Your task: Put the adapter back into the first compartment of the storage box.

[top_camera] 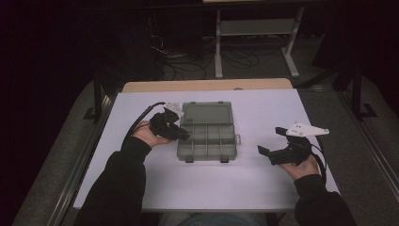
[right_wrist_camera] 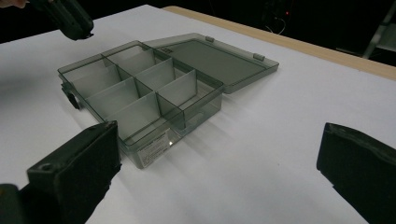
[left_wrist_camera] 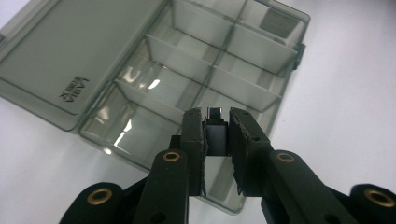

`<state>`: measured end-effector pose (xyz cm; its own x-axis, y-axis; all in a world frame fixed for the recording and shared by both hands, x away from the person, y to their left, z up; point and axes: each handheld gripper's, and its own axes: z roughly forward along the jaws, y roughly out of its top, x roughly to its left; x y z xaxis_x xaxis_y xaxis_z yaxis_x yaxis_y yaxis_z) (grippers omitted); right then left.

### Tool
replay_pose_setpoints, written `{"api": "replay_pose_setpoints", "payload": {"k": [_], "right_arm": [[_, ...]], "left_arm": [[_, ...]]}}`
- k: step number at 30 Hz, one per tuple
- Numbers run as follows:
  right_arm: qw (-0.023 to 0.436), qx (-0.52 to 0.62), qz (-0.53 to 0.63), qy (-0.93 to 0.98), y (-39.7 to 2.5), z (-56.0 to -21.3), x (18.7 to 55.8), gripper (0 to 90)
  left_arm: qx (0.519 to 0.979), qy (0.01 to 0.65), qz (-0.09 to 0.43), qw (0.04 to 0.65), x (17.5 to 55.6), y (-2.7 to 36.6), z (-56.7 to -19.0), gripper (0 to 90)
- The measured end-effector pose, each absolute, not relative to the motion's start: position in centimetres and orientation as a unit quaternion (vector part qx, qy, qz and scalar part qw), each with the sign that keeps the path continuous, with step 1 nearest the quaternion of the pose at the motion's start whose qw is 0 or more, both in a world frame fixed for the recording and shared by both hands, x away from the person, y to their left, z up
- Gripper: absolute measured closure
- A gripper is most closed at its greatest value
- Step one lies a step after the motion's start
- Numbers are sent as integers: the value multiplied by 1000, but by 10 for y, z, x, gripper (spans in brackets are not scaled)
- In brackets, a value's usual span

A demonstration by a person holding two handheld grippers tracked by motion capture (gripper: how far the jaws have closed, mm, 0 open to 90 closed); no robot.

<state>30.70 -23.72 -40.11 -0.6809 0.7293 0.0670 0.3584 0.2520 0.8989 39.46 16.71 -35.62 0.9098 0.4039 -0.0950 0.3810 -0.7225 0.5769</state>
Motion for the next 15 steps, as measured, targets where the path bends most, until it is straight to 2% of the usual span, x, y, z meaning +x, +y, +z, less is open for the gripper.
{"api": "replay_pose_setpoints", "payload": {"k": [15], "right_arm": [[184, 354, 499, 770, -237, -401, 307, 0]], "left_arm": [[914, 245, 37, 322, 414, 175, -363, 763]]}}
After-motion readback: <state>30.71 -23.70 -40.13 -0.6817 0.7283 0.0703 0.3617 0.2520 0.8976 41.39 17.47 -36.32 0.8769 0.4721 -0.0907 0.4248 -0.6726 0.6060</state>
